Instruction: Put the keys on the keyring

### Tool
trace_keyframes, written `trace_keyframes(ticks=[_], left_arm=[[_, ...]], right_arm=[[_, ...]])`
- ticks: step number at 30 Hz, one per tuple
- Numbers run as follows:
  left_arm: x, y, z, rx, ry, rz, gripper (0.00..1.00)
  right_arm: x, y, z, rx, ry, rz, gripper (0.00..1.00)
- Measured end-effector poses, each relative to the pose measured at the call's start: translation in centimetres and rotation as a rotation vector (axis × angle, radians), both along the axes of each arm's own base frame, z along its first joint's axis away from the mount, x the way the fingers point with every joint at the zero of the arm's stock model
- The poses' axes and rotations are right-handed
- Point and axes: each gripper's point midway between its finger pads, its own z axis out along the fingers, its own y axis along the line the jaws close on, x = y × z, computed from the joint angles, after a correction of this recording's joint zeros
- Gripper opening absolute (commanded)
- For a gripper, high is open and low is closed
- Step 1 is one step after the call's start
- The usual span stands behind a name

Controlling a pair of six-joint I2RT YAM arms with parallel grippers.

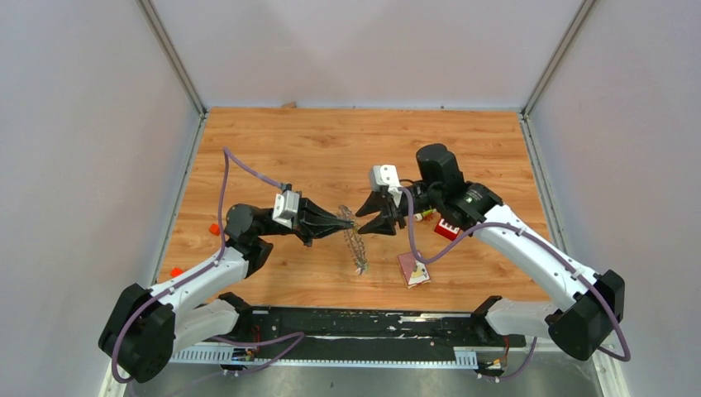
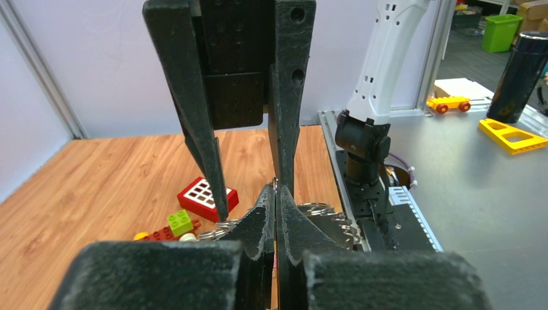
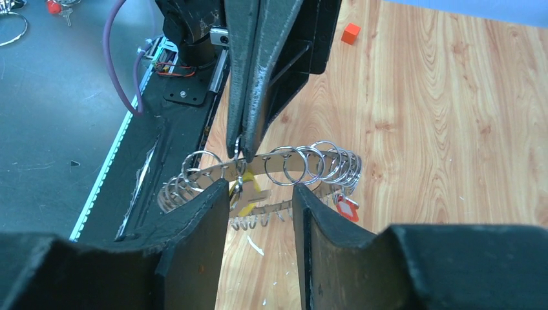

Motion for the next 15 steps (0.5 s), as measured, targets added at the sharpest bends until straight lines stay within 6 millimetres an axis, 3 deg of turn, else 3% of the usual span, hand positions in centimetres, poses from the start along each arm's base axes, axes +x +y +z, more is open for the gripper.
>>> trace_keyframes(ticks=[6, 15], left_arm=[[0.0, 0.0, 0.0, 0.000, 0.000, 0.000, 0.00], [-0.1, 0.0, 0.1, -0.002, -0.005, -0.004, 0.00]], right_arm=[[-0.6, -0.6, 1.2, 0.023, -0.046, 0.005, 0.25], [-0.7, -0.7, 1.0, 0.015, -0.047, 0.010, 0.16]])
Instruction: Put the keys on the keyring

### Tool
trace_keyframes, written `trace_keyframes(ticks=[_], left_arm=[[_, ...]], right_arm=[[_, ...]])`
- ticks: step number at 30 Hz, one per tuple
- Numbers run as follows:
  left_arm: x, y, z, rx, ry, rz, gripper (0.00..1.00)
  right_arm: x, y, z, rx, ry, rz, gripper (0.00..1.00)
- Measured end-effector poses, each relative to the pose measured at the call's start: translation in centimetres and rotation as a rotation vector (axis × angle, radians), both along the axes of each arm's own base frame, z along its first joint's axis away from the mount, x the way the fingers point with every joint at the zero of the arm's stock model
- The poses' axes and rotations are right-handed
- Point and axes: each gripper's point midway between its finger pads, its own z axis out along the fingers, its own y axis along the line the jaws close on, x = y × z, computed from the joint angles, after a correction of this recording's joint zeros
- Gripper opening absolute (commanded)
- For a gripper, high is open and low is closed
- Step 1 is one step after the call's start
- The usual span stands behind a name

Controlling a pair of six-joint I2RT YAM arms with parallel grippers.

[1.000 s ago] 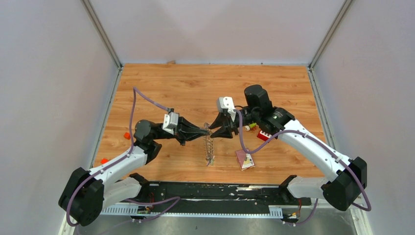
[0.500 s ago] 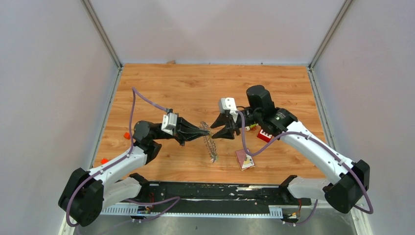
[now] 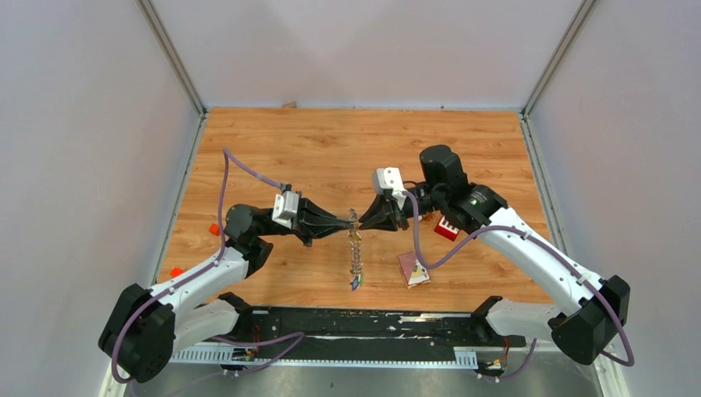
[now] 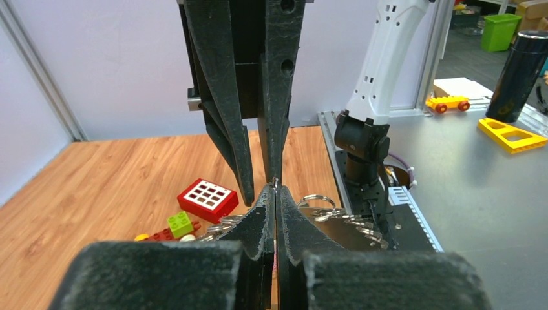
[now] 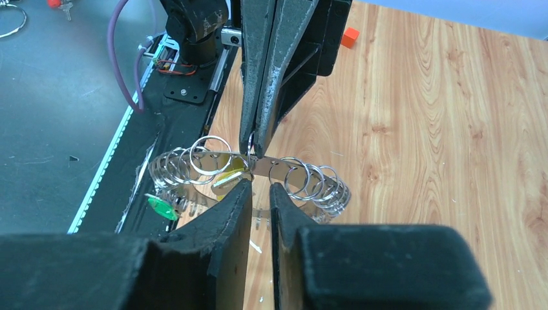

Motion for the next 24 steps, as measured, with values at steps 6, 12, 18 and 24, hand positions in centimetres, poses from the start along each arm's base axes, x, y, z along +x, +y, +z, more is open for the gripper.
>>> trace_keyframes(ticks=[6, 12, 18, 24], left_arm=[[0.0, 0.0, 0.1, -0.002, -0.003, 0.000, 0.00], [0.0, 0.0, 0.1, -0.002, -0.004, 0.000, 0.00], [-0.1, 0.1, -0.1, 0.000, -0.005, -0.001, 0.00], [-0.3, 0.1, -0.2, 0.002, -0.010, -0.003, 0.00]], right_arm=[[0.1, 0.2, -0.7, -0.012, 0.024, 0.006, 0.14], [-0.1, 0.2, -1.1, -0.017, 0.040, 0.012, 0.22], [0.0, 0.1, -1.1, -0.018, 0.030, 0.008, 0.27], [0.3, -0.5, -0.8, -0.017, 0.005, -0.015, 0.30]])
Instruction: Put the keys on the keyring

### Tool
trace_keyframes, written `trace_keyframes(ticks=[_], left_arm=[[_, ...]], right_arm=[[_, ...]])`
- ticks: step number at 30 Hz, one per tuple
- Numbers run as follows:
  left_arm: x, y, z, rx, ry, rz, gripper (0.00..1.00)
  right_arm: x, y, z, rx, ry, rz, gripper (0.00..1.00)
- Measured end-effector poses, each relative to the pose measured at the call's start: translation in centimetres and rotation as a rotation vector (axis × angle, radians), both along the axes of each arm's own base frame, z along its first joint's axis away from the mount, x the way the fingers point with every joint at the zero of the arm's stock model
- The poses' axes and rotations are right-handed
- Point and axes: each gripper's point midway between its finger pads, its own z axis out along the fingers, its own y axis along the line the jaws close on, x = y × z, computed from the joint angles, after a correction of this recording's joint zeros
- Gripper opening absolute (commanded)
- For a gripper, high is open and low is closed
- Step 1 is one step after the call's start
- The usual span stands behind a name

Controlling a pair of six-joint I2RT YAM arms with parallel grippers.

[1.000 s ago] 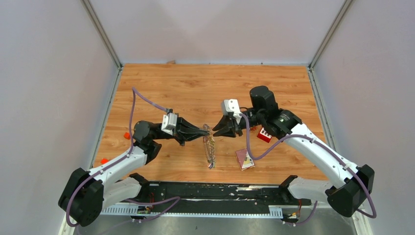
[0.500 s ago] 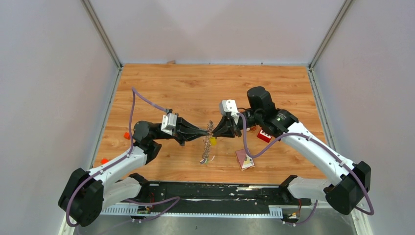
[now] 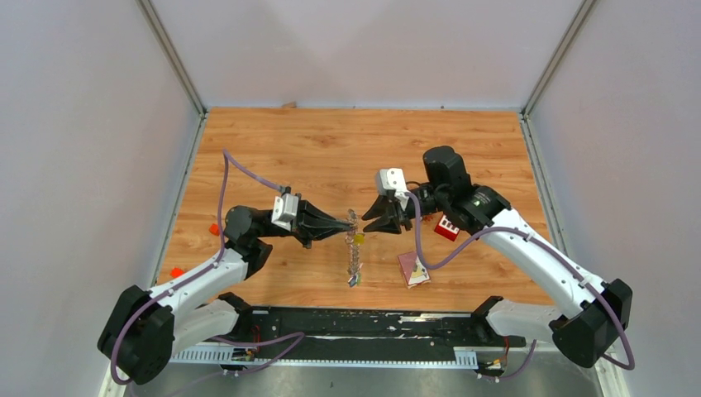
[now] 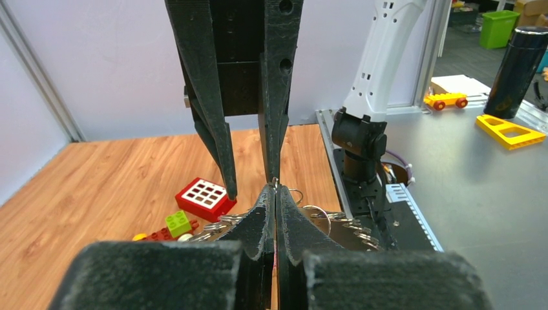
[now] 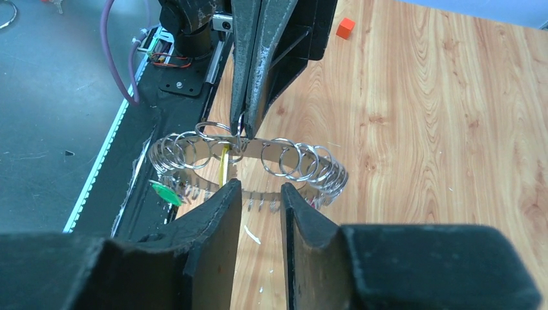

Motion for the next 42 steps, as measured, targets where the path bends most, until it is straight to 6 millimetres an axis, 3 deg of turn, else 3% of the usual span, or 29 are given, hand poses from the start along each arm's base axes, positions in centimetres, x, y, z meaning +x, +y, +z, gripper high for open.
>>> trace_keyframes(ticks=[11, 18, 42], left_arm=[[0.0, 0.0, 0.1, -0.002, -0.007, 0.001, 0.00], [-0.1, 0.1, 0.2, -0.007, -0.013, 0.001, 0.00], [0.1, 0.0, -0.2, 0.001, -0.017, 0.008, 0.00]], right_arm=[[-0.5, -0.7, 0.7, 0.010, -0.042, 0.004, 0.39], [-0.9, -0.7, 0.8, 0.016, -0.025, 0.020, 0.34], [-0.7, 1.0, 0.8, 0.005, 0.046, 0.036, 0.34]])
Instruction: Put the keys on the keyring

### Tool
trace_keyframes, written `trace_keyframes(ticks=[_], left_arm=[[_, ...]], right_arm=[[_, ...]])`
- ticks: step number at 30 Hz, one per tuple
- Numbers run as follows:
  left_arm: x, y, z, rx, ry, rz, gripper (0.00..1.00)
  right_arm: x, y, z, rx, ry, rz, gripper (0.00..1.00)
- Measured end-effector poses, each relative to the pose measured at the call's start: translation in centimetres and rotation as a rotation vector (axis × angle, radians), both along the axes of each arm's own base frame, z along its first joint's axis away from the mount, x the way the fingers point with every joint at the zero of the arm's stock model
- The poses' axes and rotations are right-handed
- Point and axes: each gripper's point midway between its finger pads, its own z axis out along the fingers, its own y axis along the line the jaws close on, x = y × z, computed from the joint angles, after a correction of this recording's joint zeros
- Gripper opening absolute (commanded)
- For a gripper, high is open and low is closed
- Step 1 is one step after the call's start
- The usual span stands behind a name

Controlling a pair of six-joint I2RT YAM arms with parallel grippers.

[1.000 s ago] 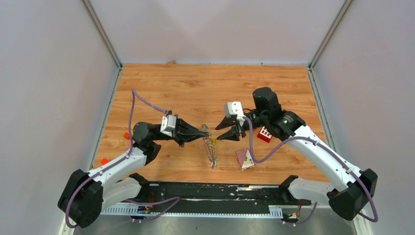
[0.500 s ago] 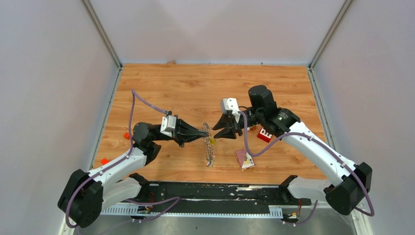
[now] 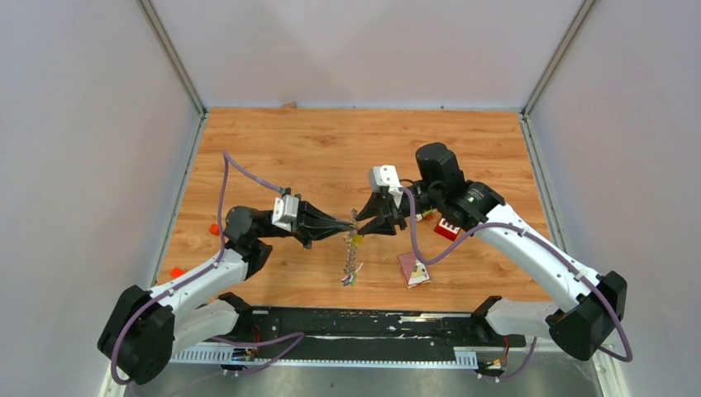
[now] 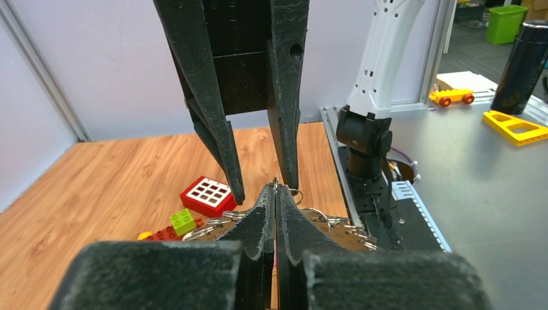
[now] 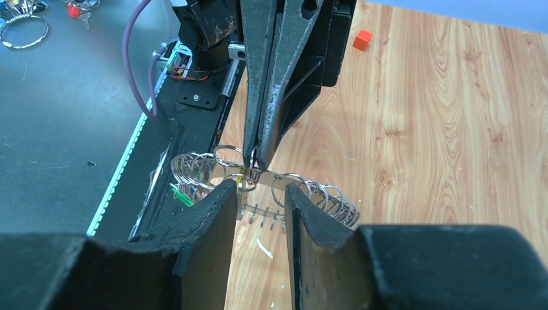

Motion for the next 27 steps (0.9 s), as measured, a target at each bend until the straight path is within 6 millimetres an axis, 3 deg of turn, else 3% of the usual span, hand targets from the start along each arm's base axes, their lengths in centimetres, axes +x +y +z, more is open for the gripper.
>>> trace_keyframes(ticks=[10, 18, 23, 27], left_arm=[[0.18, -0.05, -0.18, 0.004, 0.005, 0.006, 0.00], [0.23, -0.07, -0.30, 0.008, 0.011, 0.007, 0.00], [0.26, -0.07, -0.30, 0.007, 0.008, 0.009, 0.00], [0.42, -0.03, -0.42, 0.008, 0.013, 0.017, 0.00]], right_arm=[[-0.26, 0.22, 0.34, 0.005, -0.003, 0.009, 0.21], [-0.21, 0.34, 0.11, 0.000, 0.002, 0.010, 0.19], [-0.30, 0.53, -0.16, -0.007, 0.013, 0.014, 0.02], [-0.11, 0.53, -0.27, -0.013, 0.011, 0.003, 0.00]])
